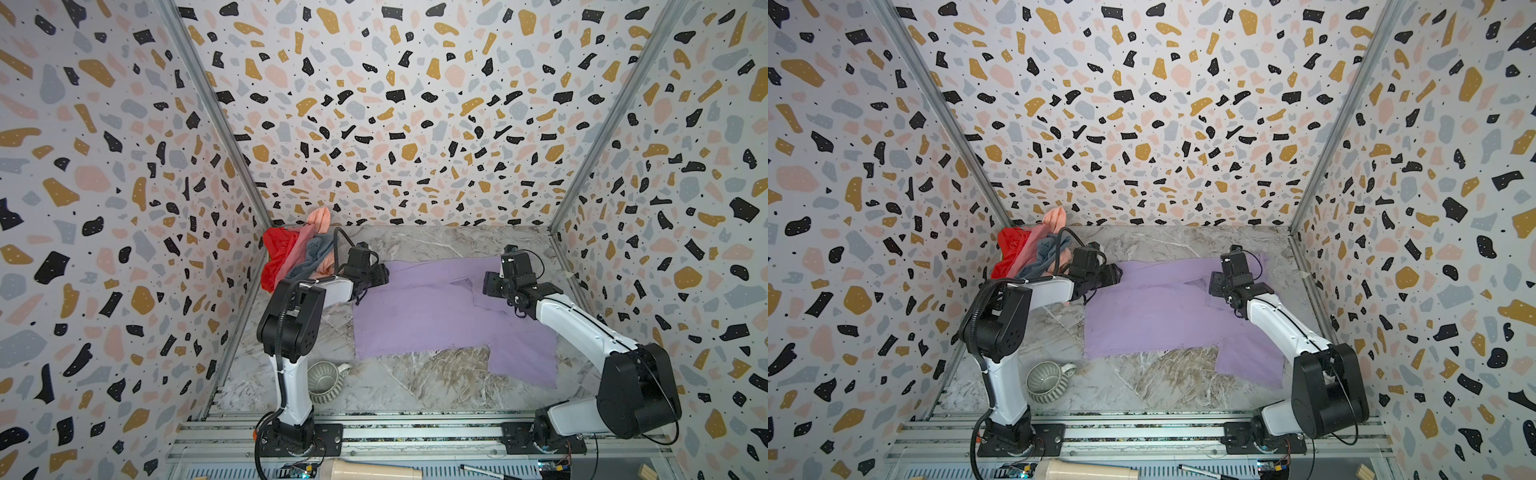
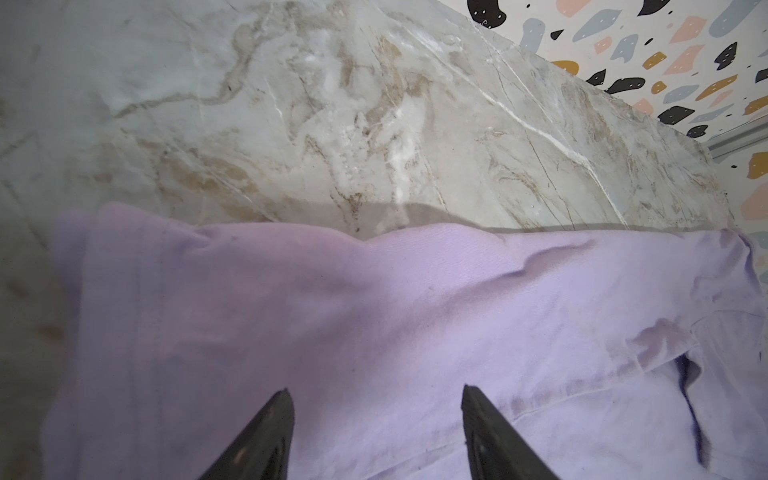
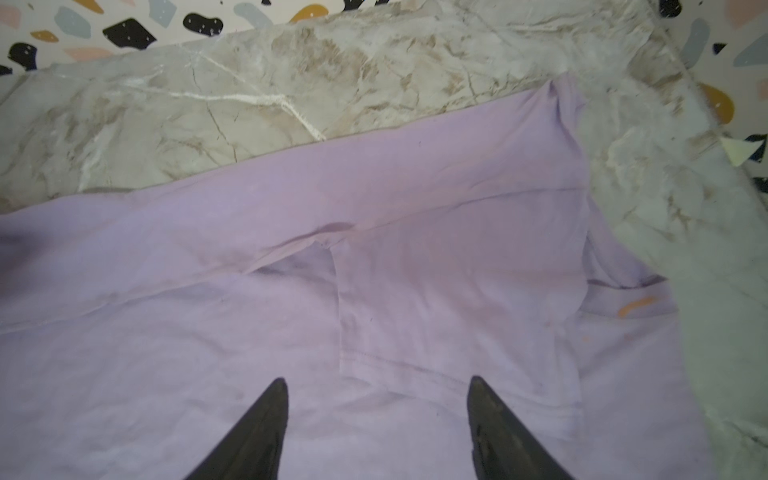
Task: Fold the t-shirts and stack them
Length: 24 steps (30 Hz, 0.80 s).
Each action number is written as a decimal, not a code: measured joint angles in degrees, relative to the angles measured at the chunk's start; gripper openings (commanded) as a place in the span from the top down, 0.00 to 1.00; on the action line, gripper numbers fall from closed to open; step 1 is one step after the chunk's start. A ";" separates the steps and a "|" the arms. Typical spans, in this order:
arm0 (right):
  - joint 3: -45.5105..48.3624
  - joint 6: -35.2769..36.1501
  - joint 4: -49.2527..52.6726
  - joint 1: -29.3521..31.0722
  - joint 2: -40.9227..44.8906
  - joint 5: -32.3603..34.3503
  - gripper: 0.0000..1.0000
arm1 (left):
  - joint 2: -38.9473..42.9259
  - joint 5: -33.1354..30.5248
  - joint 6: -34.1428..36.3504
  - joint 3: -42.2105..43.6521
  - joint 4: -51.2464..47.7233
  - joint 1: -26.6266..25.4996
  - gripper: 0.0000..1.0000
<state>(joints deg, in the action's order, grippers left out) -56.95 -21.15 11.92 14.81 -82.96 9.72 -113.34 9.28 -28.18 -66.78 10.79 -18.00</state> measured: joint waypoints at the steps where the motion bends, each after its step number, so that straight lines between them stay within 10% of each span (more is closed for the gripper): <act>1: -1.29 0.70 -0.98 -1.18 -2.01 -0.28 0.32 | 0.00 0.04 0.00 0.00 -0.02 0.00 0.35; 13: -13.05 2.93 -7.04 -11.65 -30.14 -9.57 0.36 | -4.15 -2.16 -1.44 -3.56 -3.48 0.24 0.34; 24: -27.71 0.79 -9.16 -15.32 -41.31 -16.28 0.38 | -19.52 -1.18 -1.36 -26.34 -6.25 2.91 0.33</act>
<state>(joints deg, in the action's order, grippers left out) -84.66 -20.36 2.76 -0.51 -124.27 -6.57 -132.86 8.10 -29.54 -93.12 4.54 -15.09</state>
